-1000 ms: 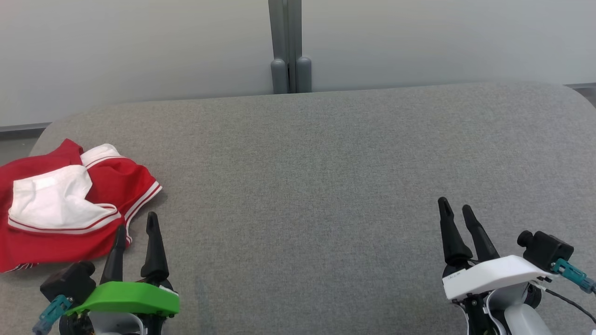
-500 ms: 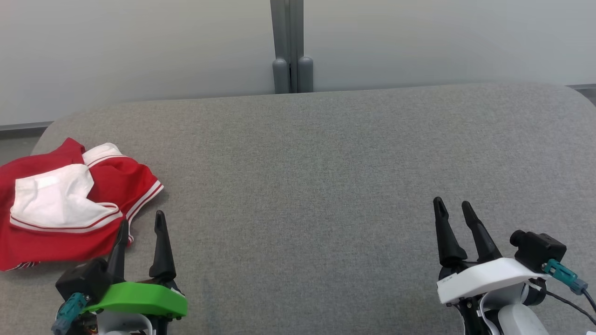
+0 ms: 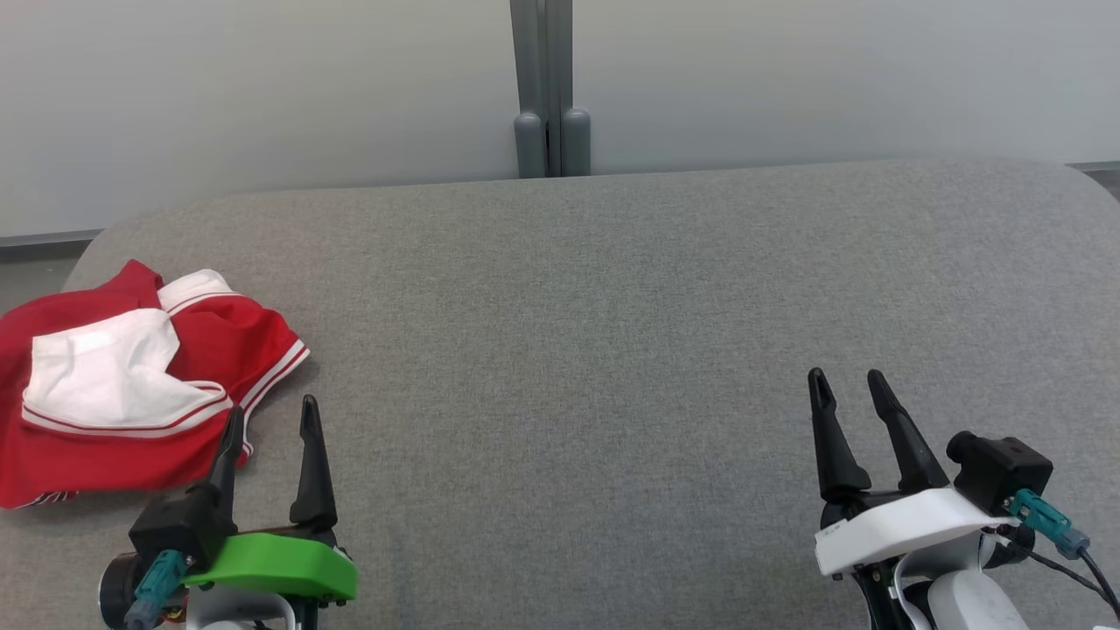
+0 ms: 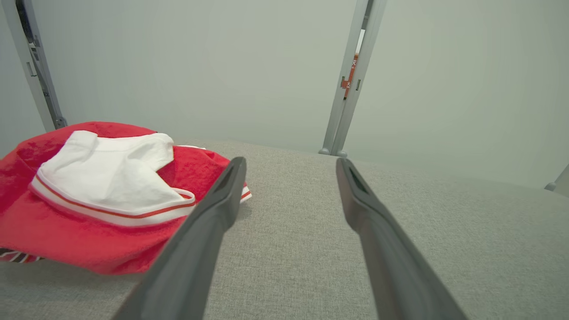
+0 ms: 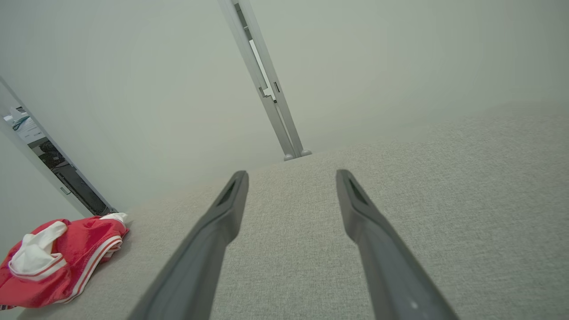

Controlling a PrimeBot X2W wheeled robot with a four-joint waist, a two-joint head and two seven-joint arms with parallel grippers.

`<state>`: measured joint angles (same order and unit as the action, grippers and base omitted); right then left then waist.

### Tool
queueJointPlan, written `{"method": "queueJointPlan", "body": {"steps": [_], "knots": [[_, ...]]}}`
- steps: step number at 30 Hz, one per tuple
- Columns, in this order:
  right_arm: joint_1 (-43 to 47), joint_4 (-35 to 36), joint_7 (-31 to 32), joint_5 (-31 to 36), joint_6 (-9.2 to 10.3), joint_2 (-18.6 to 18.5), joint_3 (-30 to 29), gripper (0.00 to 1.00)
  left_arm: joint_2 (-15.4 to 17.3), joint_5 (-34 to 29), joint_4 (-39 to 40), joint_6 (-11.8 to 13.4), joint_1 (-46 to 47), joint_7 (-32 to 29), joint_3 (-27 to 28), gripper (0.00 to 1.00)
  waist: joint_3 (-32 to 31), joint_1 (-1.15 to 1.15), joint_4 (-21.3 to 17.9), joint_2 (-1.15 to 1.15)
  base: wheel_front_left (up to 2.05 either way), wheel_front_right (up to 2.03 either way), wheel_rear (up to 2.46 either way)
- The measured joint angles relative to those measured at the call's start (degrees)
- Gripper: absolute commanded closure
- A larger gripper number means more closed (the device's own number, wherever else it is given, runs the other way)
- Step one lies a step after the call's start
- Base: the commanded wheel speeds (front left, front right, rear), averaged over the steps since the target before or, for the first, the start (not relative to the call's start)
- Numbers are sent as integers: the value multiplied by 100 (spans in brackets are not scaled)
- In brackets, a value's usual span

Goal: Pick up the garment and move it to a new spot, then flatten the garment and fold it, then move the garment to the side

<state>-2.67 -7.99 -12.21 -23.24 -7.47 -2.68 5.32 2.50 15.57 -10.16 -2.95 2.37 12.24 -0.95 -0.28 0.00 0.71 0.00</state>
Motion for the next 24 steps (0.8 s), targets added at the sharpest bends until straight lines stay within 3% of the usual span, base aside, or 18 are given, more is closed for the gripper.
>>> {"method": "queueJointPlan", "body": {"steps": [24], "knots": [[94, 24, -253, 1010, -1, -15, -94, 0, 14, -982, -14, 11, -101, 253, 16, 0, -113, 0, 44, 0, 0, 0, 0]]}}
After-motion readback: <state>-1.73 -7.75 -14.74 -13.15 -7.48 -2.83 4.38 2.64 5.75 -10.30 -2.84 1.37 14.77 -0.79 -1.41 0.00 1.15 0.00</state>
